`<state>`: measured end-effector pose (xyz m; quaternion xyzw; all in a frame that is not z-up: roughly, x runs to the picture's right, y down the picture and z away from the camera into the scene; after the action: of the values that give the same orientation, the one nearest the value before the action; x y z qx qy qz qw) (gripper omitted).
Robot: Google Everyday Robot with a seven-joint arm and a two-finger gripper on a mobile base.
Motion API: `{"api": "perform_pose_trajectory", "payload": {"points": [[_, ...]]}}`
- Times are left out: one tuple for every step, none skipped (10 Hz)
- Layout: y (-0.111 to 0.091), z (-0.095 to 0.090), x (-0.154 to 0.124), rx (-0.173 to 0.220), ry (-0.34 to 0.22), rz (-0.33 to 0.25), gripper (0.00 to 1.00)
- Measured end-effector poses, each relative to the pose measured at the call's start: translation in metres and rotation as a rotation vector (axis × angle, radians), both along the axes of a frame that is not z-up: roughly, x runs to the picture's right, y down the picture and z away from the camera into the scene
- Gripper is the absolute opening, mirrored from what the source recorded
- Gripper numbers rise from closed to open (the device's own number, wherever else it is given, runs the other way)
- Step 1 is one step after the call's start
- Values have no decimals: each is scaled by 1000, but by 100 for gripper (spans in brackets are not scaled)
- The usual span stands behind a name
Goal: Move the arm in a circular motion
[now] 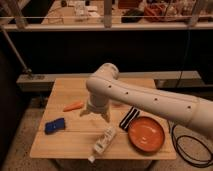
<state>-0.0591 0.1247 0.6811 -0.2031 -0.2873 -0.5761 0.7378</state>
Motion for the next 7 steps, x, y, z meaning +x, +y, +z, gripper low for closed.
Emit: {"api": "perform_pose_trajectory", "payload": {"points": [[-13, 14, -18, 2, -10, 8, 80], [-28, 27, -27, 5, -13, 16, 80], [-51, 47, -34, 11, -12, 32, 80], [-68, 63, -34, 11, -4, 49, 80], [-83, 76, -31, 12, 8, 67, 80], [-100, 93, -23, 12, 29, 95, 80], [-118, 109, -5, 12, 59, 130, 80]]}}
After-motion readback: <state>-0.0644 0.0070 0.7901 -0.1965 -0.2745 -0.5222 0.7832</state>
